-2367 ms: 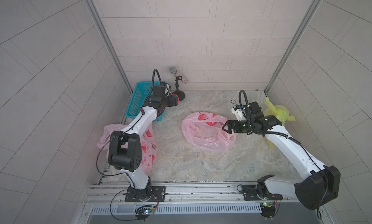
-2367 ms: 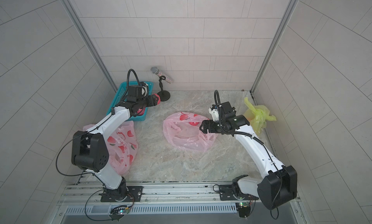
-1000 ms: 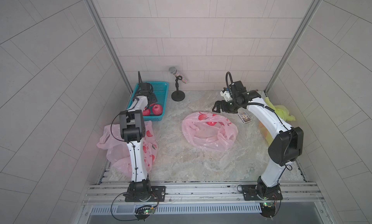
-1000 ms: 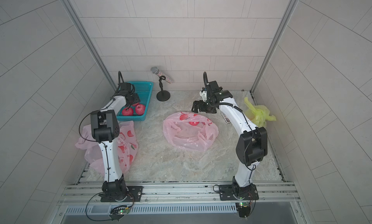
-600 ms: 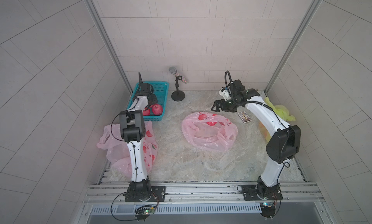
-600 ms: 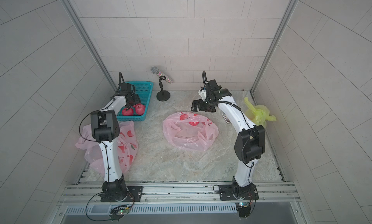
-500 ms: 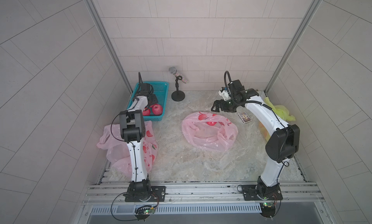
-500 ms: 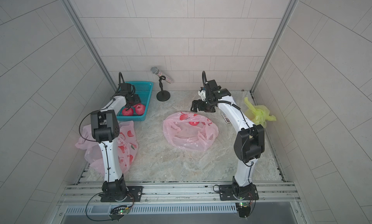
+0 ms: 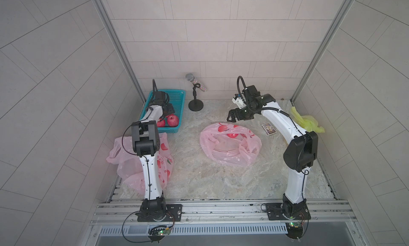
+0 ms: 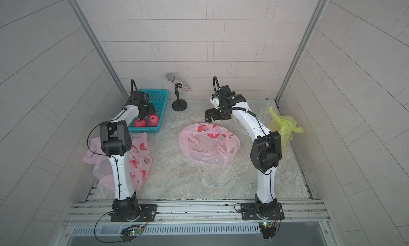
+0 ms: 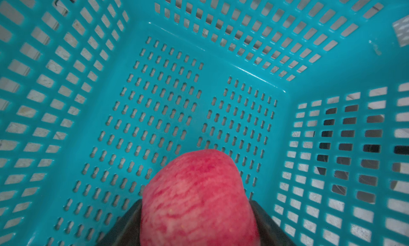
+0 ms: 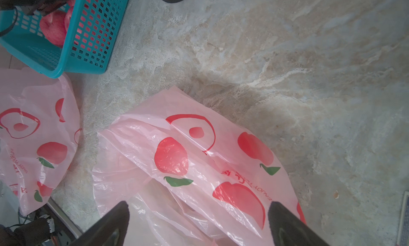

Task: Untie the knot of a plastic bag & take out the apple
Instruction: Place the apple in the basket, then pick up the apple from the plastic bag.

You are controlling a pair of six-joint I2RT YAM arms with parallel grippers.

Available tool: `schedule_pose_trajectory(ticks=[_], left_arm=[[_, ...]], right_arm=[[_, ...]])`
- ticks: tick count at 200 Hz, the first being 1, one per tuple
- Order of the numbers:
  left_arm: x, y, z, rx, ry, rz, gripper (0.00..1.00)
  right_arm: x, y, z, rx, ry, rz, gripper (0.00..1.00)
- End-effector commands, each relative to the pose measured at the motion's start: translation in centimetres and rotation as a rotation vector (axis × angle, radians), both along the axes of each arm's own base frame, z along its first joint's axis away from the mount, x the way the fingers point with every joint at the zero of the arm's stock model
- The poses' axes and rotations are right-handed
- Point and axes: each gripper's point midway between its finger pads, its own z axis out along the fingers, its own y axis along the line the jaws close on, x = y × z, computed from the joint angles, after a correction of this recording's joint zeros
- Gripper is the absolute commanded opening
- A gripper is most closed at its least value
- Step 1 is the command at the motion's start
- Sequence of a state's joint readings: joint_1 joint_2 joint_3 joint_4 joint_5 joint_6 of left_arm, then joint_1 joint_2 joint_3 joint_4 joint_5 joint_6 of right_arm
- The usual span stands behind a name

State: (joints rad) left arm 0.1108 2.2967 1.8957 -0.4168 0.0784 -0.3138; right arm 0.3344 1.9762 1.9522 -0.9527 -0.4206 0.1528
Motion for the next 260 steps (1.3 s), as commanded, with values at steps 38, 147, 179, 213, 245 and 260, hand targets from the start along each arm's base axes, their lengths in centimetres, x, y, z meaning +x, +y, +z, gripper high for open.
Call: schedule_pose_trajectory(ticks=[38, 147, 179, 213, 245, 260], left_arm=[[-0.4, -0.2, 2.5, 0.021, -0.043, -0.026, 1.00], [-1.5, -5.5, 13.0, -0.056, -0.324, -0.181, 0.98], [-4.1, -10.9, 14.9, -0.118, -0.356, -0.323, 0.93], [-7.7, -16.1, 16.0, -0.172, -0.361, -0.449, 0.90], [-11.3, -18.8, 16.6, -0.220, -0.354, -0.509, 0.90], [-12.8, -19.7, 16.8, -0.223, -0.354, -0.531, 0.90]], right_arm=[[2.2, 0.1, -1.5, -0.096, -0.018, 0.028, 1.00], [6.2, -1.1, -5.5, -0.023, 0.077, -0.096, 0.85], [4.4, 0.1, -3.8, -0.037, 0.022, -0.004, 0.93], [1.1, 1.5, -2.4, -0.026, -0.030, 0.122, 0.98], [-0.4, 0.9, -2.5, -0.081, -0.161, 0.179, 0.99], [-1.0, 1.0, -2.9, -0.149, -0.214, 0.246, 0.99]])
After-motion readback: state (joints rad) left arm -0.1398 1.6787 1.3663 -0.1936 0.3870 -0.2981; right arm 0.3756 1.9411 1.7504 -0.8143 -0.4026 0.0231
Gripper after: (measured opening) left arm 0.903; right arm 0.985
